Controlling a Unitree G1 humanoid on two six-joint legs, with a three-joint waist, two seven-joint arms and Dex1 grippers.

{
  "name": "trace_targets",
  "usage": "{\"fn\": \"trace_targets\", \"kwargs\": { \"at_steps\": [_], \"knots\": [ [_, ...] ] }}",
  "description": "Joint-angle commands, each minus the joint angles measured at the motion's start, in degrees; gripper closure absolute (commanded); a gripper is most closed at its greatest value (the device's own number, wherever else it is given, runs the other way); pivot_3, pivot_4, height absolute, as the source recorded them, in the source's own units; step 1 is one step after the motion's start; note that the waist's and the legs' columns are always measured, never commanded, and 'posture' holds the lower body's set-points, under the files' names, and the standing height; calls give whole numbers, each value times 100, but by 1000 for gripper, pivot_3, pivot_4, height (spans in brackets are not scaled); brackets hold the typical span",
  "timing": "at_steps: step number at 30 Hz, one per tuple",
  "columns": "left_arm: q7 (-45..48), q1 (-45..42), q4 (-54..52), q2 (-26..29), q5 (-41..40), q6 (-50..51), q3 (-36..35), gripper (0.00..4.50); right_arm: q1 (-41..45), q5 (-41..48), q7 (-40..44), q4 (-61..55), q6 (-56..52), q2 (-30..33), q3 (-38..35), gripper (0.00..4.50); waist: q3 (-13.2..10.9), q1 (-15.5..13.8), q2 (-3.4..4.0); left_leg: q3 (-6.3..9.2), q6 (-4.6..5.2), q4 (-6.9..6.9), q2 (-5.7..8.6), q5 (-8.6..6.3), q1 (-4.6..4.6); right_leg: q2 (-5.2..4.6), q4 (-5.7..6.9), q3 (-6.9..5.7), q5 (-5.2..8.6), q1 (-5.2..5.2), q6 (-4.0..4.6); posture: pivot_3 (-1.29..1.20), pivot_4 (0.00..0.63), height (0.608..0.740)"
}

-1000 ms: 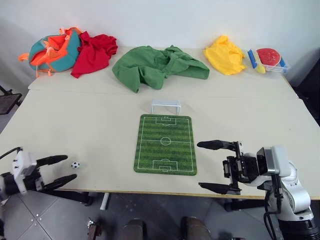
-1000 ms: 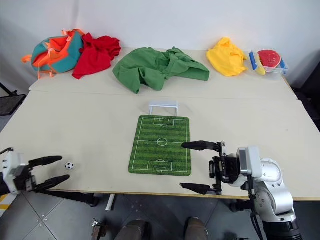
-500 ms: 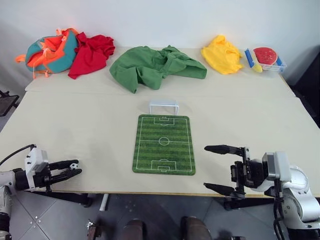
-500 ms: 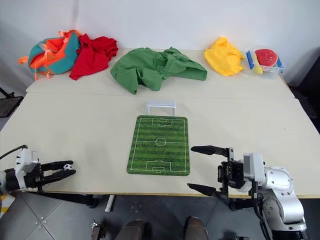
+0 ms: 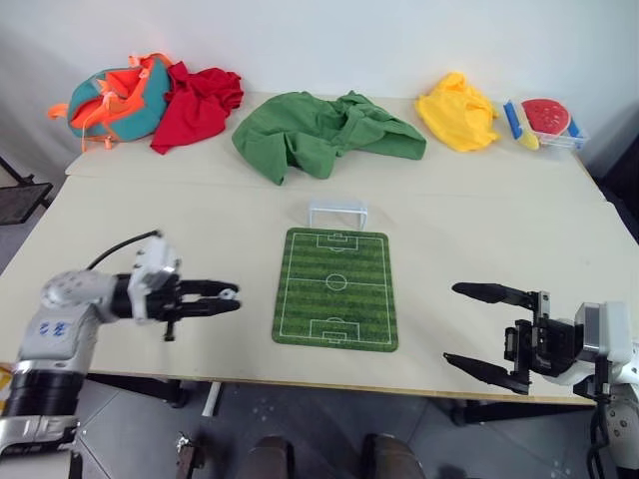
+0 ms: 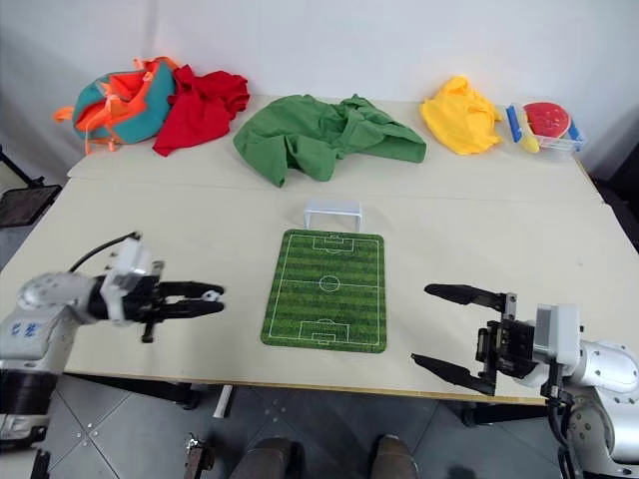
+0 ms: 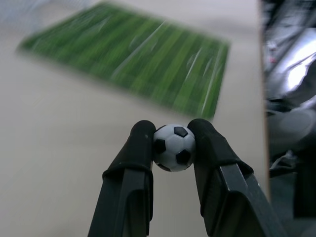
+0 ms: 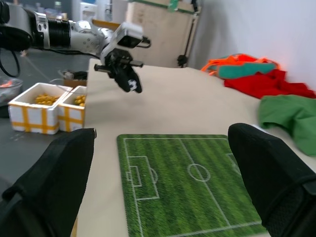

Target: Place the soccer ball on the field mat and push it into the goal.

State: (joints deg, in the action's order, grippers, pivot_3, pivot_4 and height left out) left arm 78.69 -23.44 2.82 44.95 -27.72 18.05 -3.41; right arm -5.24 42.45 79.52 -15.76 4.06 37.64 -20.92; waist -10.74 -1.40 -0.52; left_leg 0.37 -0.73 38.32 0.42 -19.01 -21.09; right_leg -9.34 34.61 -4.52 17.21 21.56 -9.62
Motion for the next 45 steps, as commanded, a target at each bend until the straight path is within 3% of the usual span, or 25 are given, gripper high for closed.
{"fn": "trace_targets", "kwargs": {
  "at_steps": [1,4,11,30,32,36,45],
  "knots": [
    [-352,-130,-766,-311,400,378,908,3631,-192,71,403,514,346,98,-454,0,1,16,3,-3,2,0,1,-1,2,0,0,2,0,-1,0,0,150,740],
    [-1036,-312,-991,-854,609,767,1335,3631,-222,-1,519,925,551,116,-628,0,0,54,4,-13,1,-5,-5,-1,4,6,-8,6,0,1,0,0,150,740],
    [-2081,-509,-450,-1733,1744,191,2142,3631,-668,-87,553,1070,838,-29,-733,0,0,2,5,-12,0,11,-6,0,2,8,-11,8,-1,-3,-2,0,150,740],
    [-1995,-311,-203,-2005,1981,-121,2460,3631,-1131,-69,-96,330,794,-232,-650,0,2,-12,7,-7,0,29,-5,-2,-3,7,-15,9,-6,-10,-8,0,150,740],
    [-2001,-321,-197,-2025,1988,-172,2459,2906,-1146,-74,-143,293,792,-240,-632,0,2,-12,8,-7,0,32,-5,-2,-3,7,-15,9,-6,-11,-8,0,150,740],
    [-1877,-332,-201,-2021,1975,-363,2483,1870,-1171,-88,-226,223,779,-267,-576,0,2,-16,8,-7,1,38,-5,-2,-3,7,-13,9,-7,-12,-9,0,150,740],
    [-1885,-148,-369,-1972,1803,-708,2194,1870,-1255,-56,-327,123,703,-308,-448,0,2,-11,8,-6,2,39,-6,-3,-4,7,-12,9,-7,-12,-8,0,150,740]
  ]
}}
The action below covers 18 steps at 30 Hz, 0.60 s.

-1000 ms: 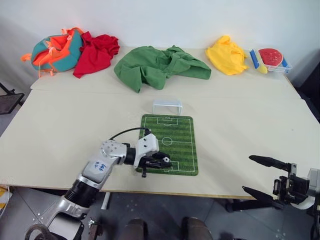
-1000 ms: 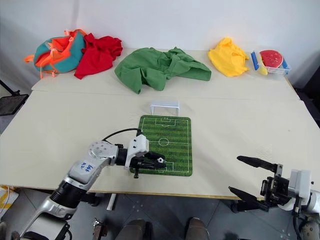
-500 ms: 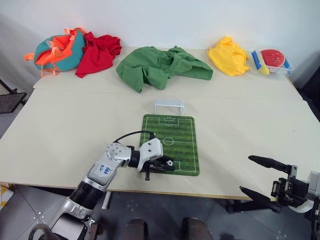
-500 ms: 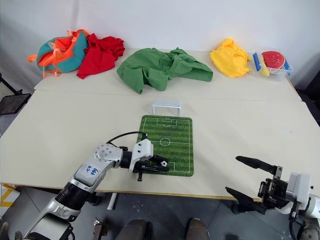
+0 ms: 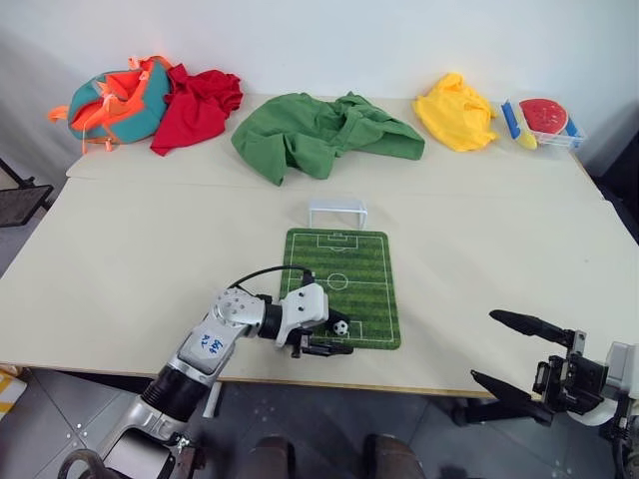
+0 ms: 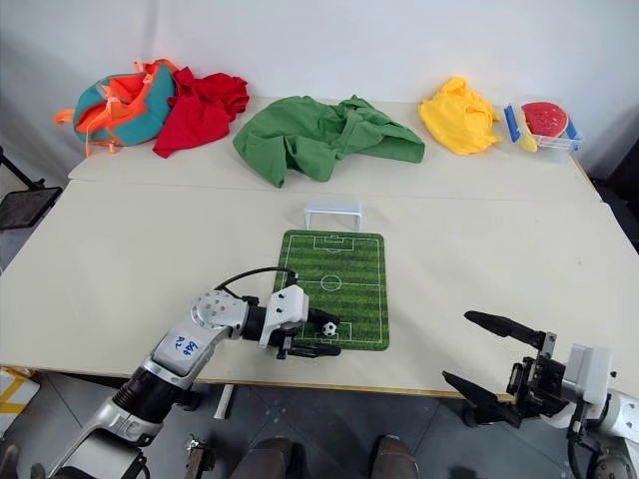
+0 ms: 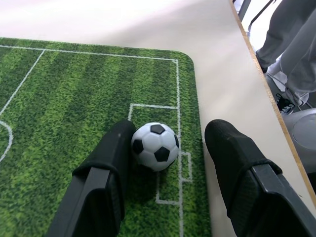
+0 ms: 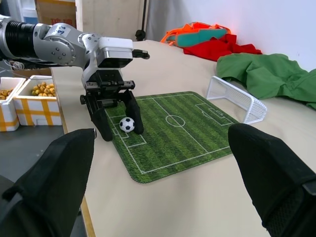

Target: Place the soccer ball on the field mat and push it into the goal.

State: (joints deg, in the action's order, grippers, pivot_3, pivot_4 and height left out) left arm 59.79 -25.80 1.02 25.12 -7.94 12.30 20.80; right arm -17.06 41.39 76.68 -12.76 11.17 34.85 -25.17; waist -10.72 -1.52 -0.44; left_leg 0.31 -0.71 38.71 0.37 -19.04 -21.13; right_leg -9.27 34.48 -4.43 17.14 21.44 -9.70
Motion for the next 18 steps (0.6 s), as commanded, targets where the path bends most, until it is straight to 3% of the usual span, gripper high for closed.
{"fn": "trace_targets", "kwargs": {
  "at_steps": [1,8,18],
  "knots": [
    [1,111,-206,12,-219,-124,-280,1870,-81,51,-48,-185,-15,-30,-17,0,0,0,0,0,0,0,0,0,0,0,0,0,0,0,0,0,150,740],
    [329,472,-311,178,-992,-440,-1106,1870,-139,61,-81,-255,-72,-56,49,0,0,8,1,1,-1,1,-2,0,1,0,2,0,0,1,1,0,150,740],
    [1371,1710,-1109,1229,-1996,-545,-2032,1870,-184,174,7,-252,-115,26,-128,0,-1,14,9,1,-2,1,-6,-6,2,0,2,1,-1,2,2,0,150,740]
  ]
}}
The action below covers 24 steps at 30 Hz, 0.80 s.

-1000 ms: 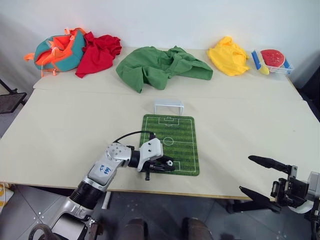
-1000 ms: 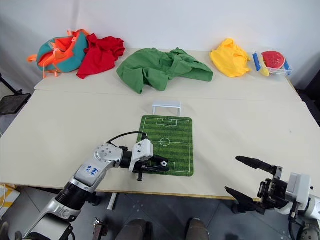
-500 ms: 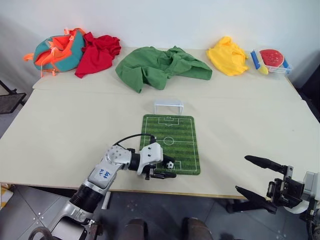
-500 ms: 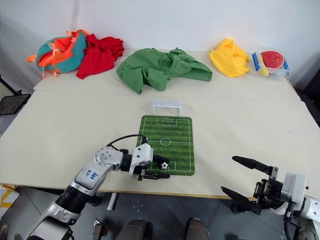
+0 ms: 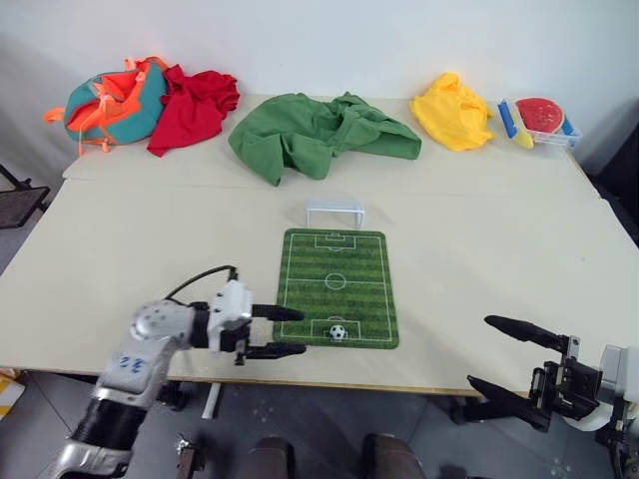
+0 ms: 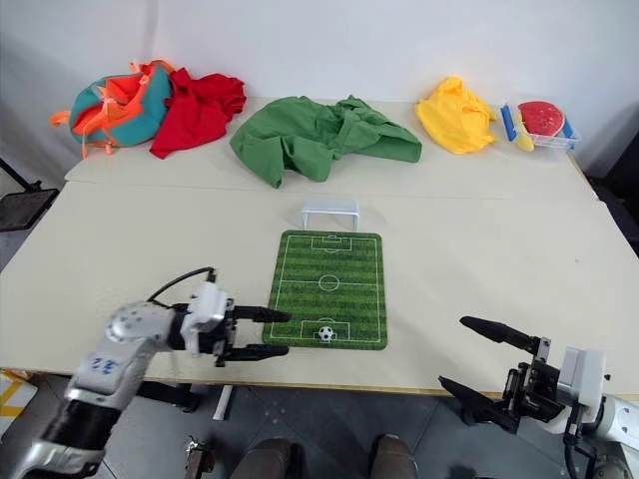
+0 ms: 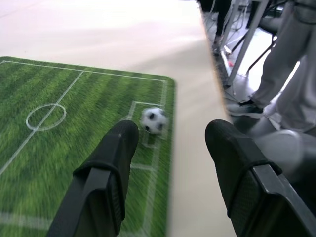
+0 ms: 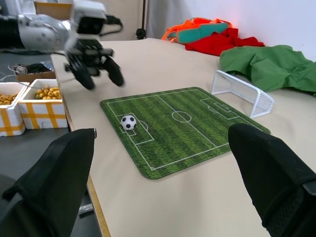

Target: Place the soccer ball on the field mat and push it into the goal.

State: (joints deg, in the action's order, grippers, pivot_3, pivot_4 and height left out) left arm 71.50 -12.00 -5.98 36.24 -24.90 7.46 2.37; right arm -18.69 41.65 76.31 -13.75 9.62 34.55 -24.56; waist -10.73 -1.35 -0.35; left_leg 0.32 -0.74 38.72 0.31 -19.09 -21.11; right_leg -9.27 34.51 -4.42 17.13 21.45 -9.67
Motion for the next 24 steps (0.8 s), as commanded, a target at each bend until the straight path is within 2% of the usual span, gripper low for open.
{"fn": "trace_targets", "kwargs": {
  "at_steps": [1,3,5,9,10,14,19,24],
  "knots": [
    [210,502,-494,152,-357,-26,-218,2044,4,159,52,-138,82,48,-230,0,0,-3,2,0,2,0,0,-2,0,0,0,0,0,-1,0,0,150,740],
    [266,827,-672,174,-359,-97,-173,2460,38,213,115,-99,151,32,-307,0,-1,-4,4,0,6,3,0,-9,0,-1,-1,1,0,-2,0,0,150,740],
    [256,1078,-845,139,-247,-199,-29,3071,51,227,215,-34,207,47,-352,0,-1,-9,4,-1,6,4,0,-11,0,0,-2,1,0,-2,0,0,150,740],
    [-184,1245,-1037,-143,3,-111,337,4295,92,262,950,396,345,272,-374,0,-3,-14,9,-1,10,13,0,-13,0,-1,-3,2,0,-7,0,0,150,740],
    [-328,1235,-1058,-277,14,-84,407,4437,149,255,1085,534,396,312,-378,0,-3,-11,9,-2,11,17,0,-15,1,-1,-5,2,0,-9,0,0,150,740],
    [-1086,956,-959,-858,221,178,670,4437,288,232,1422,848,482,427,-319,0,-1,-12,13,0,11,20,0,-16,2,0,-3,2,0,-10,0,0,150,740],
    [-1212,547,-558,-1130,627,170,1201,4437,228,227,1619,1131,636,556,-250,0,11,-12,32,-5,11,22,3,-16,2,0,-1,3,-1,-10,-2,0,150,740],
    [-1298,126,-86,-1289,870,152,1388,4437,152,243,1562,1105,575,609,-201,0,13,-13,37,-4,11,25,1,-16,3,1,-10,2,-1,-10,-2,0,150,740]
  ]
}}
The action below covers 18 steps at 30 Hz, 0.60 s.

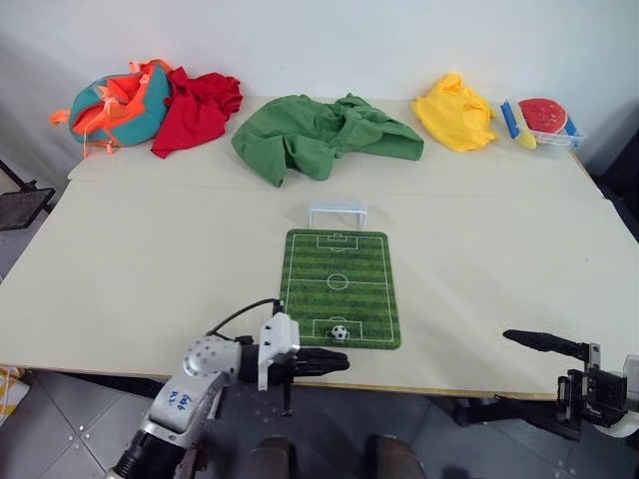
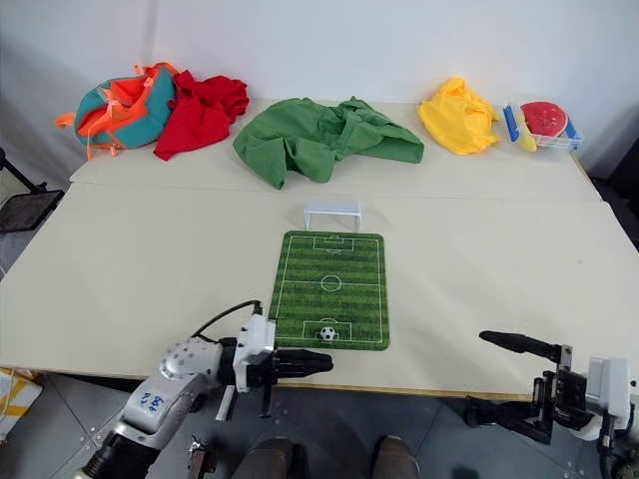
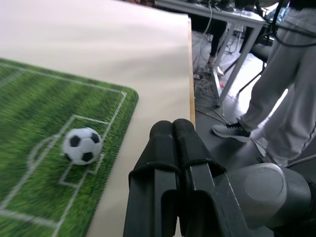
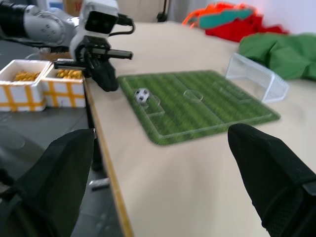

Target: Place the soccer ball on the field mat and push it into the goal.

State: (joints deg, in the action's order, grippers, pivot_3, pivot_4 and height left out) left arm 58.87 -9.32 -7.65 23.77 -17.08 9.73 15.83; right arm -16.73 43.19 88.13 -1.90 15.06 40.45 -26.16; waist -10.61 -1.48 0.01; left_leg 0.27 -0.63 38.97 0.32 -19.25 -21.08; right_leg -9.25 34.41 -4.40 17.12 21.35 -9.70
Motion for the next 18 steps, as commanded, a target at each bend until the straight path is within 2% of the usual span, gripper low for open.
{"fn": "trace_targets", "kwargs": {
  "at_steps": [1,6,9,12,18],
  "knots": [
    [-48,-184,142,-54,114,-89,44,4437,-53,88,362,-89,30,13,-35,0,0,1,1,0,0,0,0,0,-1,0,0,0,0,0,0,0,150,740],
    [-341,-769,900,-411,420,-488,32,4437,-280,38,-67,-347,142,-306,-96,0,2,-13,3,0,0,2,1,0,-2,-1,0,0,0,0,0,0,150,740],
    [-760,-1219,1333,-765,380,-394,-221,4437,-428,-53,-564,-576,222,-682,-135,0,1,-41,2,3,0,4,3,0,-6,-1,1,-1,-2,-1,-4,0,150,740],
    [-968,-1696,1935,-968,571,-921,-348,4437,-346,-272,-1299,-702,349,-1119,-165,0,2,-34,3,2,0,6,3,0,-7,-1,2,-1,-3,-1,-6,0,150,740],
    [-804,-2097,2330,-903,387,-1143,-685,4437,-236,-471,-2373,-1052,163,-1602,33,0,6,21,10,-4,-3,1,0,0,-7,3,6,0,-3,8,-5,0,150,740]
  ]
}}
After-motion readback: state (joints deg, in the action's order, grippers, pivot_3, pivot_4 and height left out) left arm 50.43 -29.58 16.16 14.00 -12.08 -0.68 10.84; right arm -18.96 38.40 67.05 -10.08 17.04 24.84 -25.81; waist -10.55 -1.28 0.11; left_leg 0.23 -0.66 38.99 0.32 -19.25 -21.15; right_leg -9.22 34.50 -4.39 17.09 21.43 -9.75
